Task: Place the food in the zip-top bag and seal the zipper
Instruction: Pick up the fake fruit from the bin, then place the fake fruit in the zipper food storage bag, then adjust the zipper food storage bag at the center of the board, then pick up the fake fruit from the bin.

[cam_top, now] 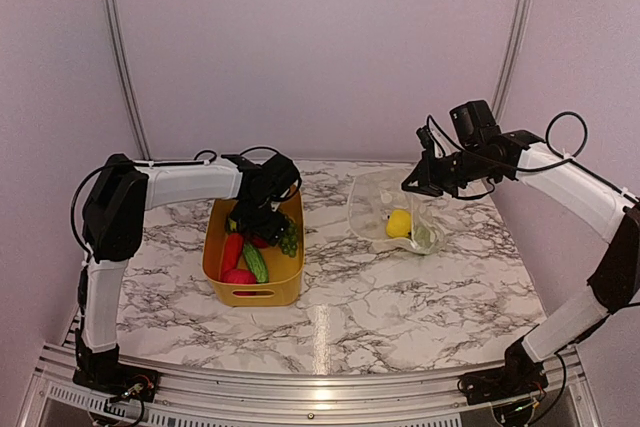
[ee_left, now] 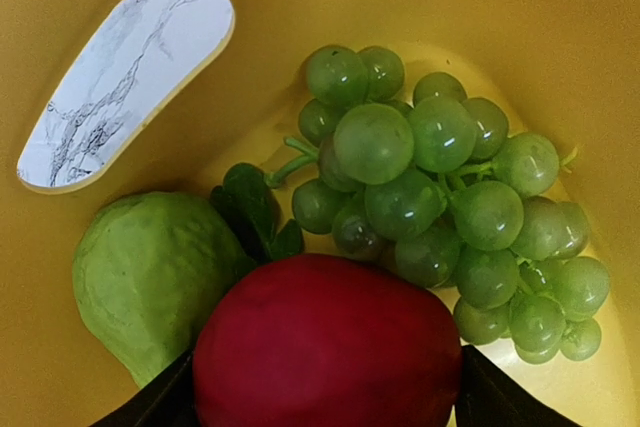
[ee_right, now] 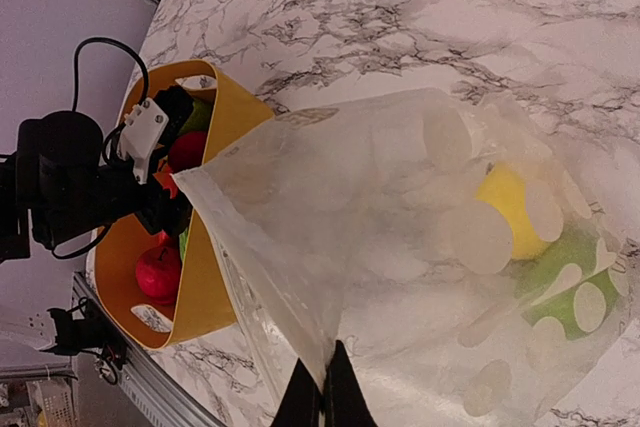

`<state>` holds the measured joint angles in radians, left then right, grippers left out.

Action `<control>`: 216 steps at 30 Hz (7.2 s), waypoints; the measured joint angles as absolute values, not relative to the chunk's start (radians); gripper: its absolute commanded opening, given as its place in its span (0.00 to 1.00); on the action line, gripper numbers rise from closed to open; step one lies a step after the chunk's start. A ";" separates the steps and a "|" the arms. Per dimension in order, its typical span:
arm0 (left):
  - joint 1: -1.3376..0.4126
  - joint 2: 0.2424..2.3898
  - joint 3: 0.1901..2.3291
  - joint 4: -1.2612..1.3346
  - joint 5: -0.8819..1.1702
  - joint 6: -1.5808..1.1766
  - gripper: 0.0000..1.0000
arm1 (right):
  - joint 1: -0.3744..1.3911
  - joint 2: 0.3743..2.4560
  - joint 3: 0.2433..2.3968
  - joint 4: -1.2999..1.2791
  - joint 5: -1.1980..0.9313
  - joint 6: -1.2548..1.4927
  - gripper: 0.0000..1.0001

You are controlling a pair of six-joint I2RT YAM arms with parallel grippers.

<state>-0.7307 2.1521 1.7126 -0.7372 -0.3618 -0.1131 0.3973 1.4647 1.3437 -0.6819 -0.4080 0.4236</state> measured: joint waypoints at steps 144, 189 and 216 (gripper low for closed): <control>-0.910 2.074 1.975 -0.489 0.141 -0.745 0.00 | 0.435 1.540 1.549 -0.796 -0.374 0.469 0.00; -0.961 1.613 1.639 -0.396 -0.057 -0.585 0.99 | 0.427 1.436 1.549 -0.908 -0.115 0.321 0.00; -0.794 1.534 1.327 -0.224 -0.044 -0.752 0.59 | 0.426 1.447 1.468 -0.809 -0.246 0.320 0.00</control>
